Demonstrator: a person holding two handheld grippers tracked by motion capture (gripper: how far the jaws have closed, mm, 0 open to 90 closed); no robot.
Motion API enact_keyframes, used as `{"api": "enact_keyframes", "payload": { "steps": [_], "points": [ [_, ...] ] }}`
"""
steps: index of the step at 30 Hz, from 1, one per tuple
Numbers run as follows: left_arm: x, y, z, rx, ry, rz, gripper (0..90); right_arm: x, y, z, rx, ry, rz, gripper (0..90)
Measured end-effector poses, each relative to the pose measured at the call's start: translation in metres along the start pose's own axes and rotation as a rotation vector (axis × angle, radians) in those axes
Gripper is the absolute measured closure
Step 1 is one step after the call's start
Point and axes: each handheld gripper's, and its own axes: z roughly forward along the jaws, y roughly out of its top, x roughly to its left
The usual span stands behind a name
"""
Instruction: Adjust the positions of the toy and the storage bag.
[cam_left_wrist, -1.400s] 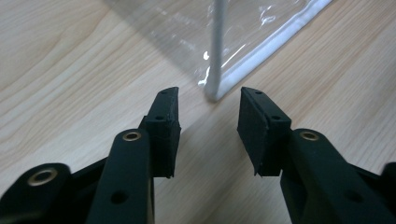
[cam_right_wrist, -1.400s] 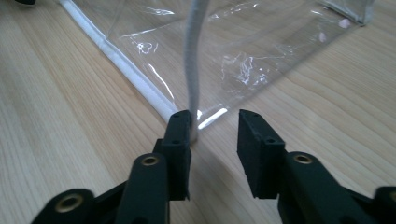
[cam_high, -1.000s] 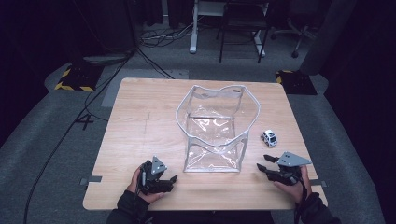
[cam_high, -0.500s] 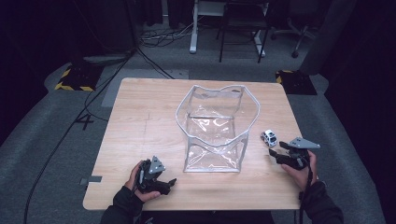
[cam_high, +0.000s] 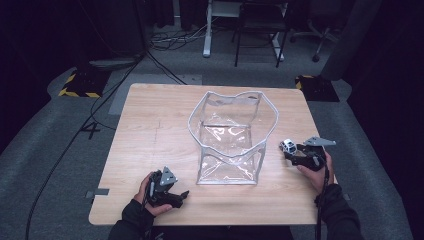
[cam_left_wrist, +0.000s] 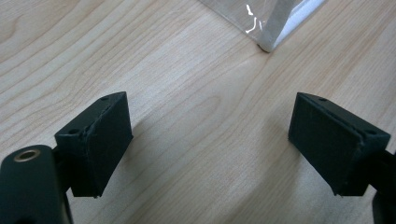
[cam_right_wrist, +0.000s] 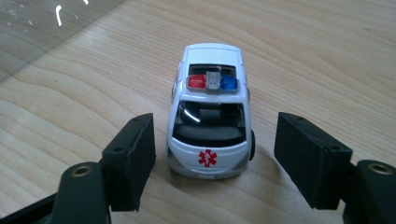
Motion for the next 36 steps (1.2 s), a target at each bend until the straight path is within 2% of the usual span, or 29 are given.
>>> {"api": "enact_keyframes", "payload": {
  "steps": [4, 8, 11, 15, 36],
  "points": [
    [0.0000, 0.0000, 0.0000, 0.001, -0.001, 0.000, 13.7, -0.0027, 0.0018, 0.0028, 0.019, 0.013, 0.018, 30.8],
    [0.0001, 0.0001, 0.0000, 0.000, 0.000, 0.001, 13.7, -0.0024, 0.0028, 0.0045, 0.016, -0.003, 0.028, 31.3],
    [0.0000, 0.0000, 0.0000, 0.000, -0.001, 0.000, 13.7, -0.0024, 0.0024, 0.0034, 0.009, 0.002, 0.025, 40.3],
    [0.0000, 0.0000, 0.0000, 0.000, -0.001, 0.000, 13.7, -0.0020, 0.0020, 0.0029, 0.001, 0.013, 0.014, 47.8],
    [0.0000, -0.0001, -0.0006, 0.003, -0.002, 0.006, 14.0, -0.0019, 0.0018, 0.0024, 0.000, 0.014, 0.009, 48.2]
  ]
}}
